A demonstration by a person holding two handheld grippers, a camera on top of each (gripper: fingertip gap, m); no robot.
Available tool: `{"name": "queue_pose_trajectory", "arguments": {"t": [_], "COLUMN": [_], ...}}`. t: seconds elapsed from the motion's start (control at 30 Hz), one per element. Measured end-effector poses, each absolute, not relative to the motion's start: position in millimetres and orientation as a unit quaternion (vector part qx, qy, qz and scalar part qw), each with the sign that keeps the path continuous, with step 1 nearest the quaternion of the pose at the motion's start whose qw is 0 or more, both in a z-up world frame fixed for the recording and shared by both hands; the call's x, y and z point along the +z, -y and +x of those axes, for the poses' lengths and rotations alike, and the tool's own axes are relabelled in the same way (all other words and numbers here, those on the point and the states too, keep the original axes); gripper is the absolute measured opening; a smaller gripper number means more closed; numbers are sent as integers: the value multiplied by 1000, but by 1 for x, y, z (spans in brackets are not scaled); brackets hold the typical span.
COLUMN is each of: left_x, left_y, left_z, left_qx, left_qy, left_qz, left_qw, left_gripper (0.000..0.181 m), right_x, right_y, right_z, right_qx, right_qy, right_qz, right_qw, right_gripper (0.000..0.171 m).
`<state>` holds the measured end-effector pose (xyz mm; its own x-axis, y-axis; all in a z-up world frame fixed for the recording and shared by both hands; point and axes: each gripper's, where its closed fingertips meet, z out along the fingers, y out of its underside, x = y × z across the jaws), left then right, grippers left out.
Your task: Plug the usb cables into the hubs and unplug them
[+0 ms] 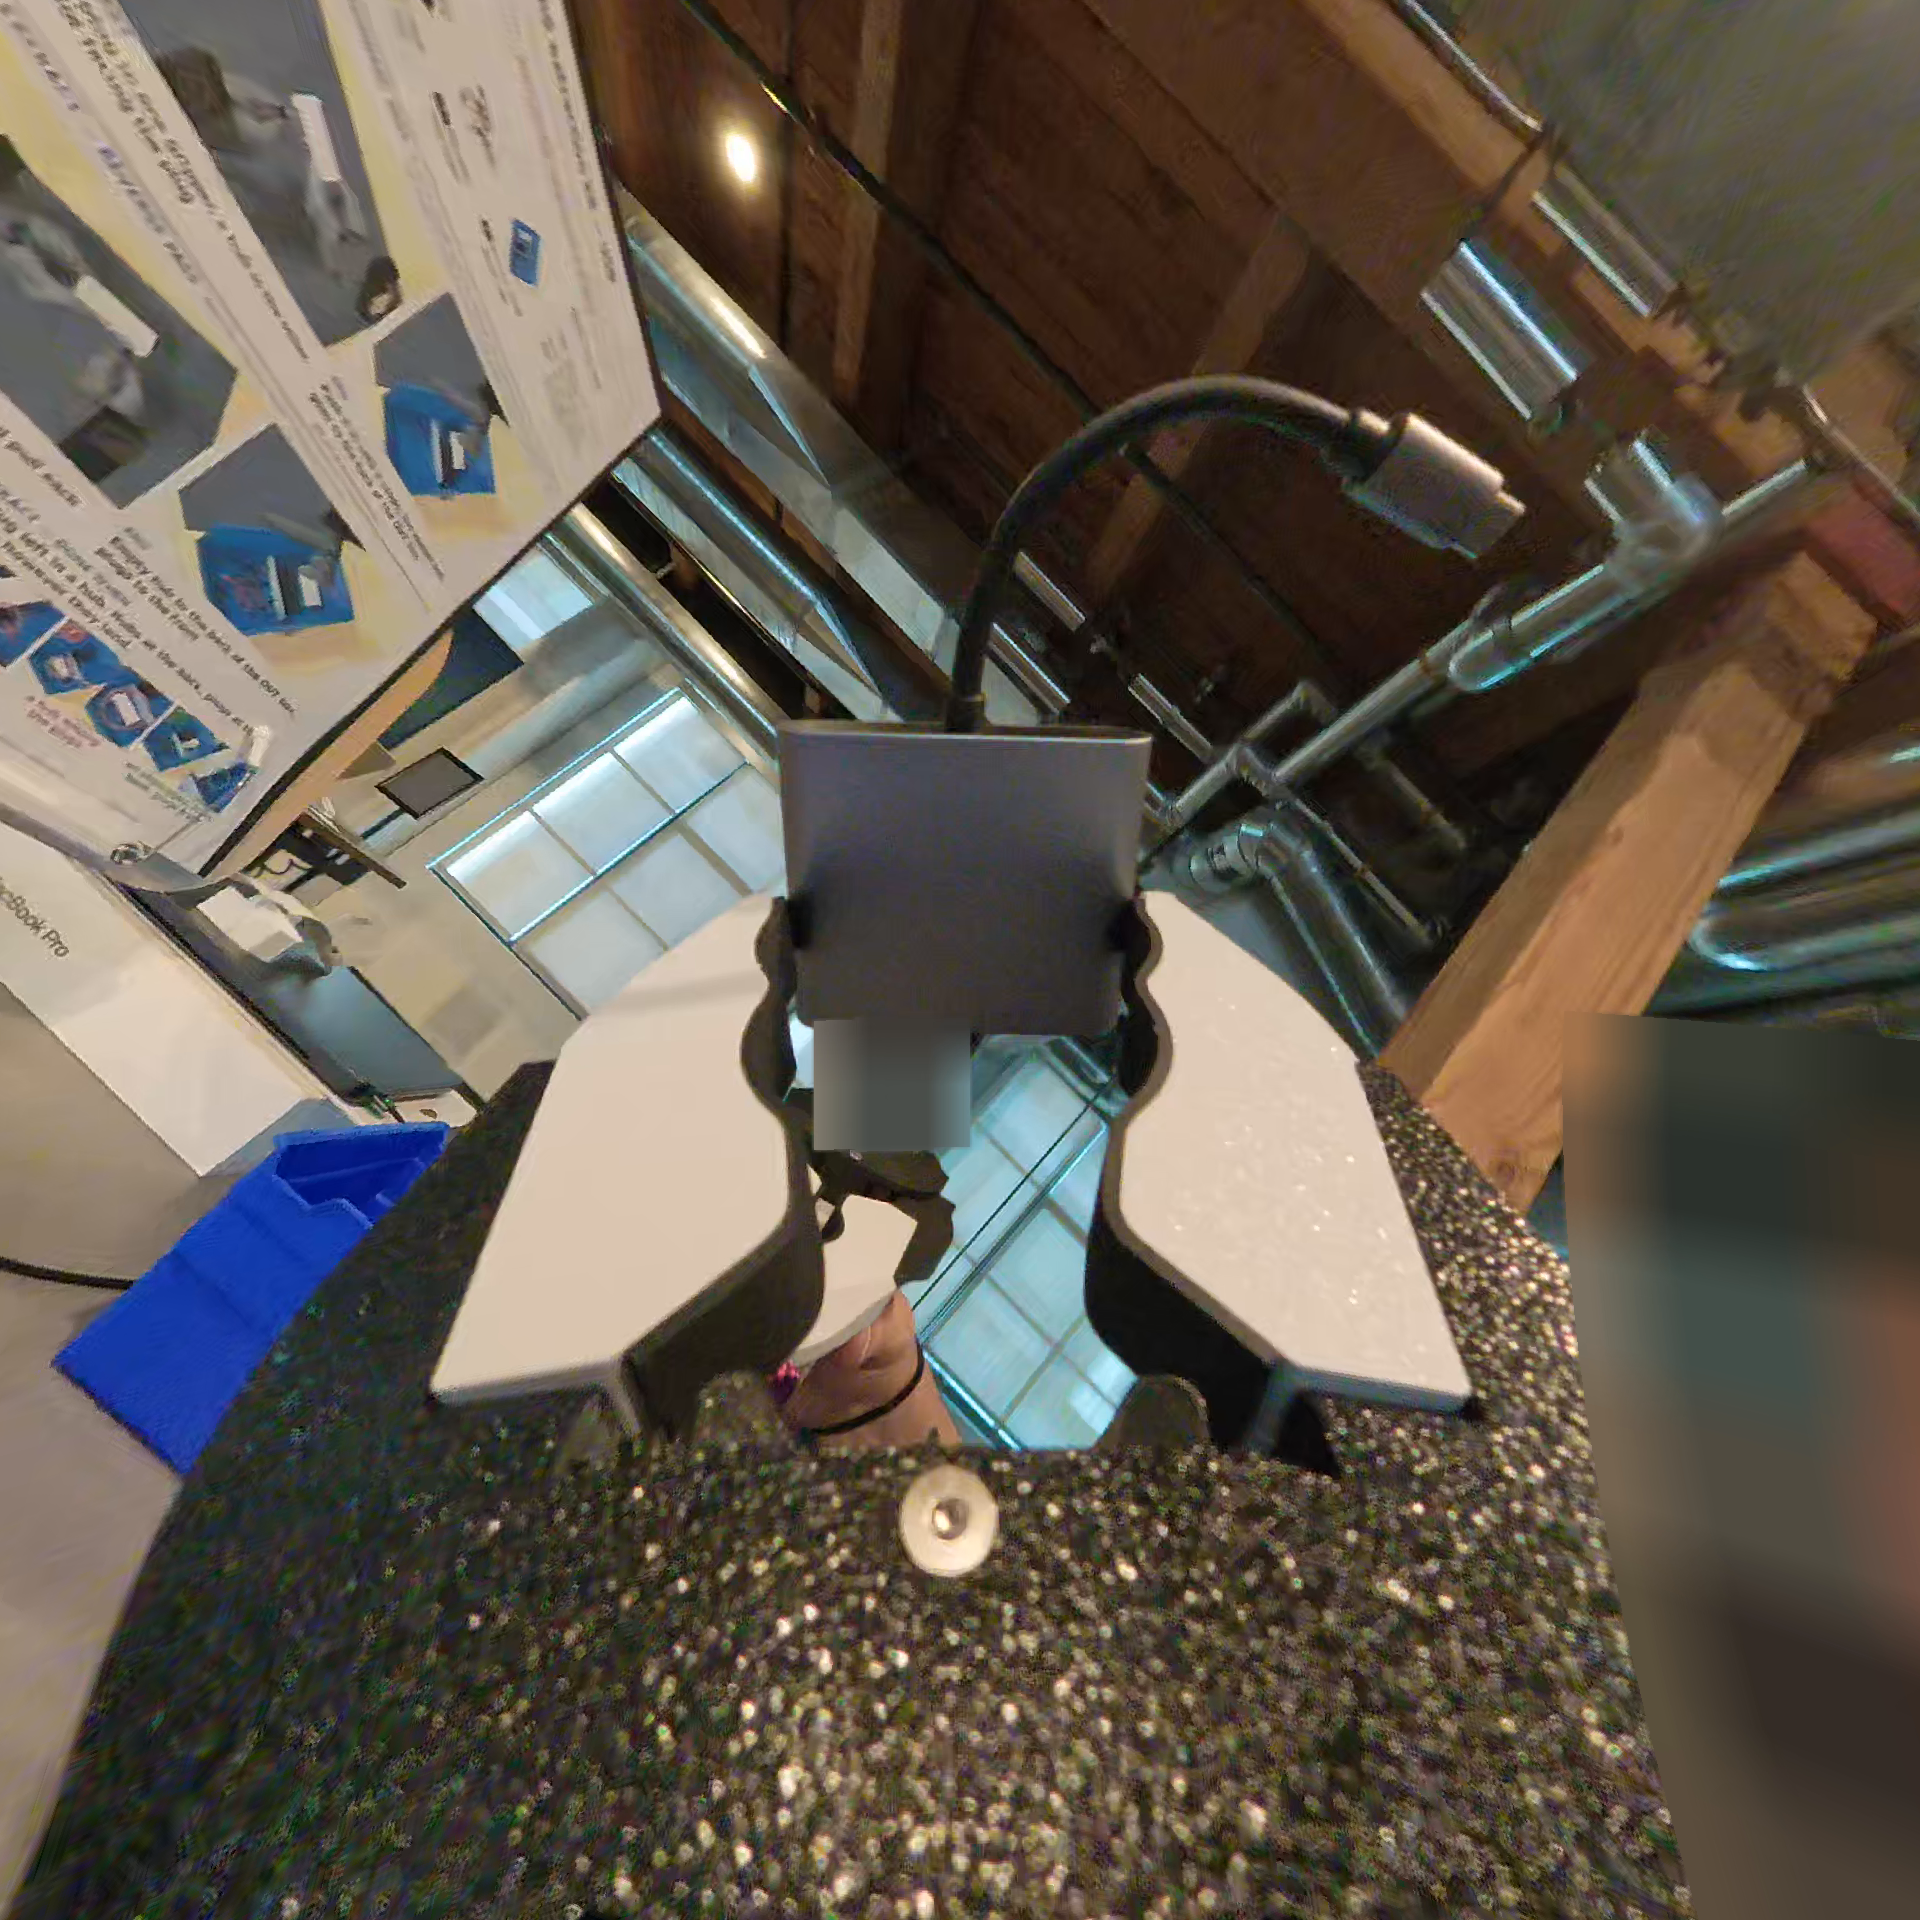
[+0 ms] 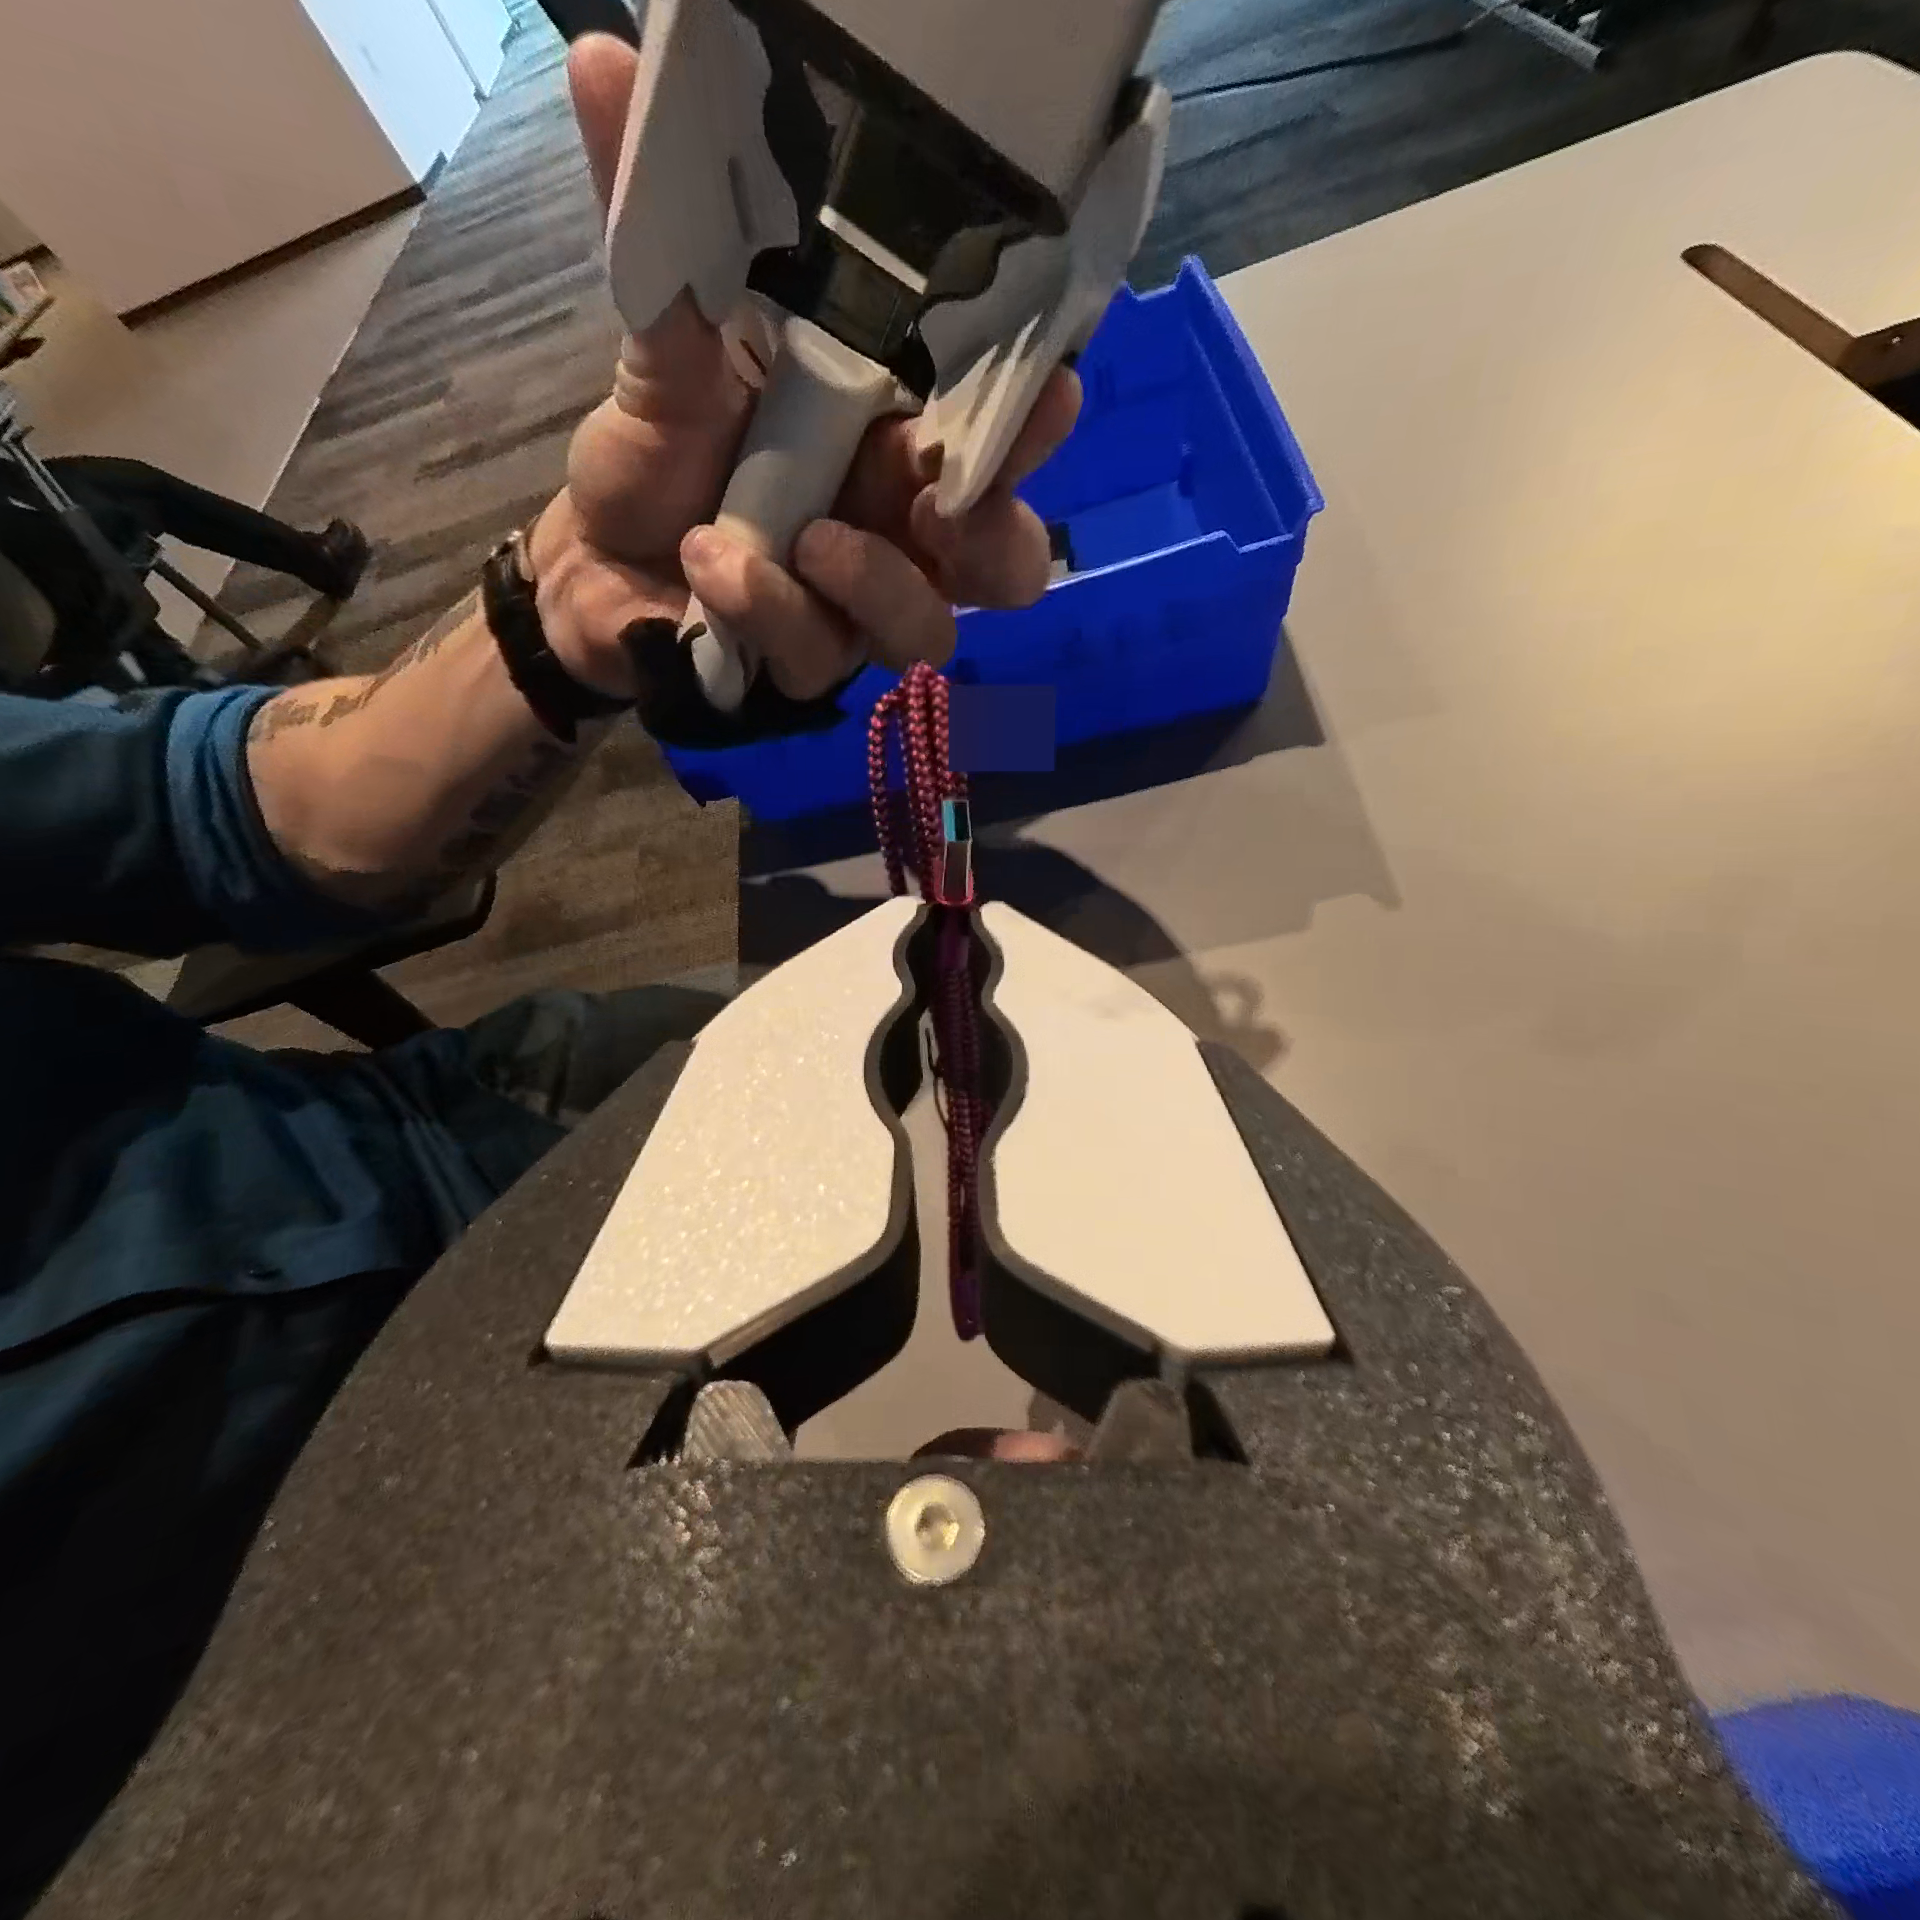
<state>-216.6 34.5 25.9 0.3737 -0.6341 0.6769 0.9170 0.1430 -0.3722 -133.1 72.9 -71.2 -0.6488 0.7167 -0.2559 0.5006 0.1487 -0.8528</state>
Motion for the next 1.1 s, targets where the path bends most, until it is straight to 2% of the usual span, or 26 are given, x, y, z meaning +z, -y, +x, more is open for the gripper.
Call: {"name": "queue_pose_trajectory", "arguments": {"t": [0.2,0.67,0.8,0.93,1.1], "left_x": [26,19,25,32,35], "left_y": [-35,-35,-30,-20,-12], "left_z": [-208,-189,-174,-156,-135], "left_qx": [-548,-599,-609,-612,-620], "left_qy": [179,106,66,14,-39], "left_qz": [-353,-263,-248,-246,-258], "left_qw": [737,748,751,751,740], "left_gripper": [60,60,60,60,60], "right_x": [-67,-20,-18,-25,-19], "right_y": [-67,-56,-45,-36,-27], "right_z": [-131,-118,-112,-103,-84], "right_qx": [536,736,741,726,708], "right_qy": [738,567,567,628,692], "right_qz": [-402,-327,-294,-241,-140], "right_qw": [80,-173,-206,-140,28], "right_gripper": [4,4,4,4,5]}}
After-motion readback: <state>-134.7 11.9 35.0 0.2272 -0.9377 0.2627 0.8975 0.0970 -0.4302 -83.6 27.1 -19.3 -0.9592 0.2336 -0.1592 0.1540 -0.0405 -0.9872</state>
